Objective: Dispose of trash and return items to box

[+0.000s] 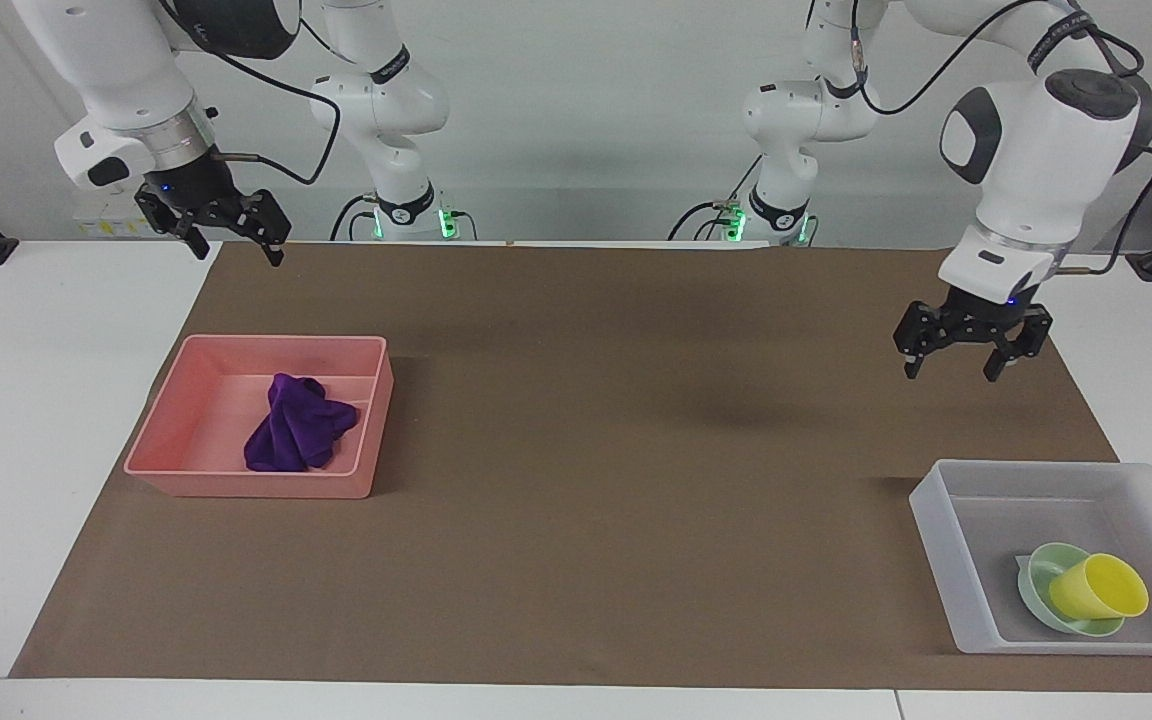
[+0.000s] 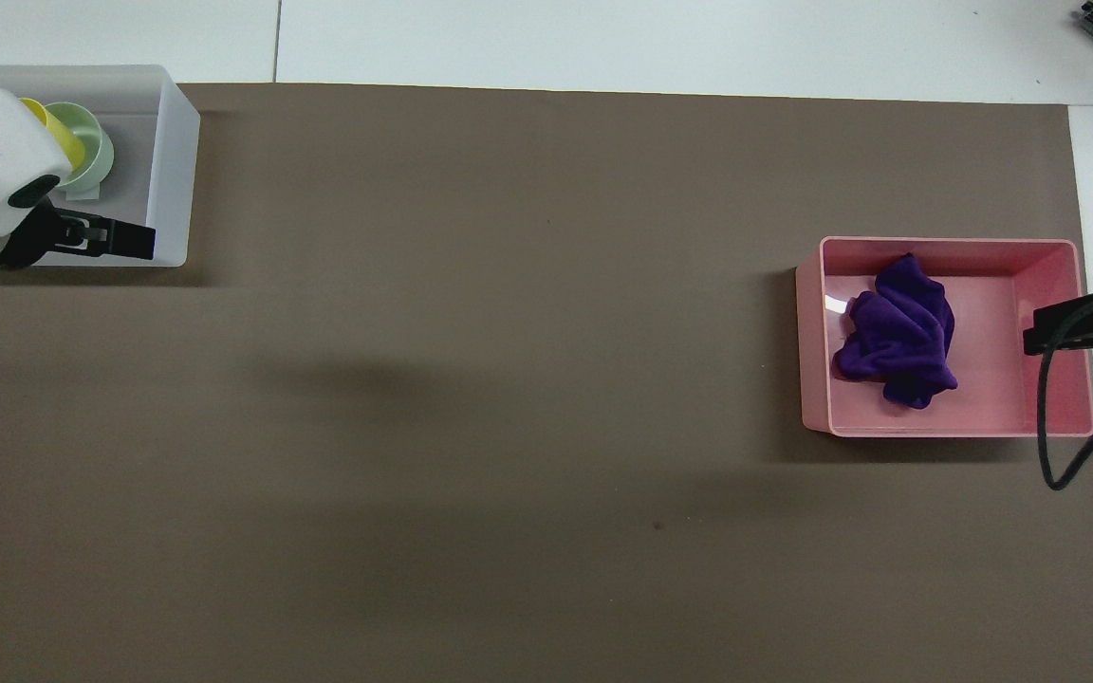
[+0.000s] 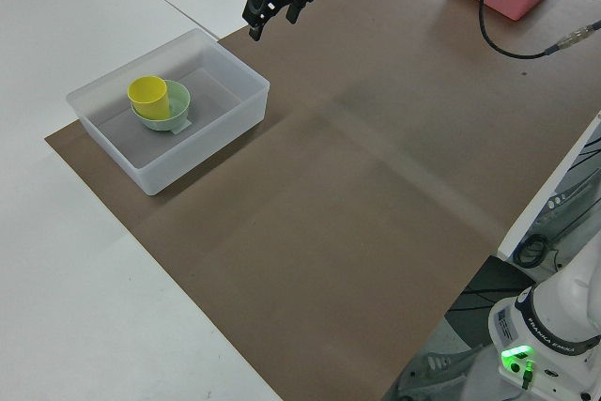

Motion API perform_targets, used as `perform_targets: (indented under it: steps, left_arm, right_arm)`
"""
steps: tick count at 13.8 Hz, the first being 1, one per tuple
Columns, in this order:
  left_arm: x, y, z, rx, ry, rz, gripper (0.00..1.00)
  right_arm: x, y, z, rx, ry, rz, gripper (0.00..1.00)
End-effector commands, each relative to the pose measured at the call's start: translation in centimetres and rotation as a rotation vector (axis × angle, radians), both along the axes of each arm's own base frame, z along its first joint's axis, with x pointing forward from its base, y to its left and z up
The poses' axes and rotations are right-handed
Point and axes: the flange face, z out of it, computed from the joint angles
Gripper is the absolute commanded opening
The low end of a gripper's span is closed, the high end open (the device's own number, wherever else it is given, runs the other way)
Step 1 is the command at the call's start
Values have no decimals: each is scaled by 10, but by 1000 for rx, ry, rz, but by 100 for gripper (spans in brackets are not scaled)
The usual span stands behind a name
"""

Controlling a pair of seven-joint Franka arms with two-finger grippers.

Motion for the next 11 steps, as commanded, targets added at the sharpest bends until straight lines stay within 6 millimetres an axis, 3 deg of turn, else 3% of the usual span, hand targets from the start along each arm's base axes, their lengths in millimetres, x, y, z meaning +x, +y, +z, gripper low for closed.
perform_targets:
  steps: [1,3,7,11]
  left_arm:
    - [-34,0,20,-22,37,-54,100]
    - [-44,7,32,-45,61,-81,100]
    - [-40,20,68,-47,117,-65,100]
    - [-46,24,64,-48,139,-45,100]
  right_arm:
    - [-4,1,-1,-7,-21,18,100]
    - [-5,1,-1,1,-20,13,100]
    - [-6,0,-1,9,-17,11,100]
    - [-6,-1,-1,9,-16,10,100]
